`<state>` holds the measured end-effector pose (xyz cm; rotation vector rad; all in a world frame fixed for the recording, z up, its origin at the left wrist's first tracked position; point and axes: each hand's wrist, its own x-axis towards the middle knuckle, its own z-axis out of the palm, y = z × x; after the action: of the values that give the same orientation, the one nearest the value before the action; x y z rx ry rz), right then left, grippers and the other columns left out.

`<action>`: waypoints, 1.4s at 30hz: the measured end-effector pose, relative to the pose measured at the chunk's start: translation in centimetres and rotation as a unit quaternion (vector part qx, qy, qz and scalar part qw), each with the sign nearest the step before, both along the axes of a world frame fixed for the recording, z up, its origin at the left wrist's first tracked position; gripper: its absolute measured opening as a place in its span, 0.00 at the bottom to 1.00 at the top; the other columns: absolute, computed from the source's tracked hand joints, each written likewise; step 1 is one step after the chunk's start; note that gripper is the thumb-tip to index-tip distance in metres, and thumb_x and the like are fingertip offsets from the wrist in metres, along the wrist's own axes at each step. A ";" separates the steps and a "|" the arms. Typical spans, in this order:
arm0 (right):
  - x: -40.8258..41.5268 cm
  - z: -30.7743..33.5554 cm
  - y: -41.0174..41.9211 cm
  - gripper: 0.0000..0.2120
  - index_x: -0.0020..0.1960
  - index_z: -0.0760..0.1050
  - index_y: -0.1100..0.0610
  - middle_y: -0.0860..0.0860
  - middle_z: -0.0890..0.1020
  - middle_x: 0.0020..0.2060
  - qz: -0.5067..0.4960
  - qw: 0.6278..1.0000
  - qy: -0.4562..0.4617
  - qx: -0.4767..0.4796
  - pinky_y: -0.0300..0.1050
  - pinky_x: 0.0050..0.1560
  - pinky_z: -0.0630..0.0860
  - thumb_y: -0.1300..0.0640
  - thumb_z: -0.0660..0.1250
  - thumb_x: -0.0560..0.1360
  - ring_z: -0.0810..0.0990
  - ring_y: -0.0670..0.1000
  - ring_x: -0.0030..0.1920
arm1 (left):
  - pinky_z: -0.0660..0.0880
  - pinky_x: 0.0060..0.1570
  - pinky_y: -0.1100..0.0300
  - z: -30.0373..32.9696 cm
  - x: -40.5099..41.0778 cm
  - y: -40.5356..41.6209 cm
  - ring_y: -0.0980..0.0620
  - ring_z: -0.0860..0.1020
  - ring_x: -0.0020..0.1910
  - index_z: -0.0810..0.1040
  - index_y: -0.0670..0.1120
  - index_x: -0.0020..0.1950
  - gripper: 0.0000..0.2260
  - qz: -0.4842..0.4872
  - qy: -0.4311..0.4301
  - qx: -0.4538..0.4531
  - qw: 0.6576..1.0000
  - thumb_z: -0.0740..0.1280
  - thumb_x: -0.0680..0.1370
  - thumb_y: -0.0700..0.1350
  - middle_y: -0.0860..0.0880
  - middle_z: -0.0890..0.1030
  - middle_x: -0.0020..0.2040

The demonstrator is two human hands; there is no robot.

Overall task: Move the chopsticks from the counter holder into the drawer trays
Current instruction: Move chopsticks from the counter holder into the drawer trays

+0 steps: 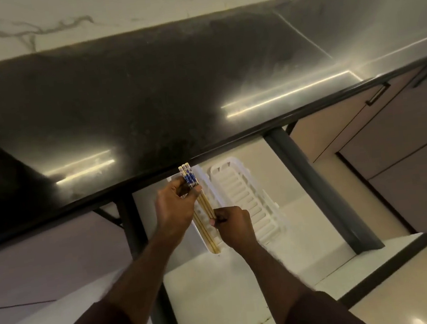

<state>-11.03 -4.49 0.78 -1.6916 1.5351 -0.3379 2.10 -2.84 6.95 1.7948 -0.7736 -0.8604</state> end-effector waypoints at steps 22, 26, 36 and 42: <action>2.7 -2.6 -2.4 0.09 0.49 0.85 0.55 0.54 0.86 0.43 0.088 0.987 0.128 0.045 0.46 0.47 0.78 0.59 0.67 0.72 0.82 0.57 0.45 | 0.78 0.54 0.60 -7.2 2.1 -0.1 0.60 0.82 0.45 0.81 0.42 0.56 0.11 -0.002 -0.005 0.069 0.998 0.73 0.73 0.38 0.49 0.85 0.48; 3.2 -2.8 -2.8 0.07 0.46 0.84 0.57 0.55 0.85 0.43 0.021 0.988 0.131 0.081 0.48 0.46 0.79 0.58 0.68 0.72 0.82 0.58 0.45 | 0.78 0.53 0.54 -7.8 1.4 -1.2 0.48 0.82 0.51 0.77 0.45 0.58 0.11 -0.053 -0.195 0.125 0.971 0.69 0.76 0.39 0.45 0.83 0.50; 4.6 -3.6 -2.3 0.13 0.56 0.76 0.58 0.57 0.81 0.51 -0.098 0.973 0.161 0.132 0.50 0.47 0.76 0.58 0.69 0.73 0.80 0.58 0.50 | 0.57 0.72 0.46 -8.2 0.6 -2.8 0.44 0.63 0.74 0.63 0.45 0.74 0.22 -0.362 -0.439 0.271 0.776 0.59 0.80 0.47 0.45 0.68 0.74; 4.9 -3.9 -2.0 0.13 0.57 0.76 0.59 0.57 0.81 0.53 -0.072 0.975 0.181 0.107 0.49 0.49 0.76 0.60 0.69 0.73 0.80 0.57 0.52 | 0.33 0.71 0.38 -8.0 1.4 -3.0 0.42 0.40 0.78 0.47 0.46 0.79 0.31 -0.438 -0.535 0.329 0.643 0.52 0.81 0.60 0.44 0.45 0.80</action>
<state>-6.09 -6.51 -3.07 -1.5321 1.8907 0.0687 3.50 -5.81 -1.09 2.5848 -2.5325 -0.5618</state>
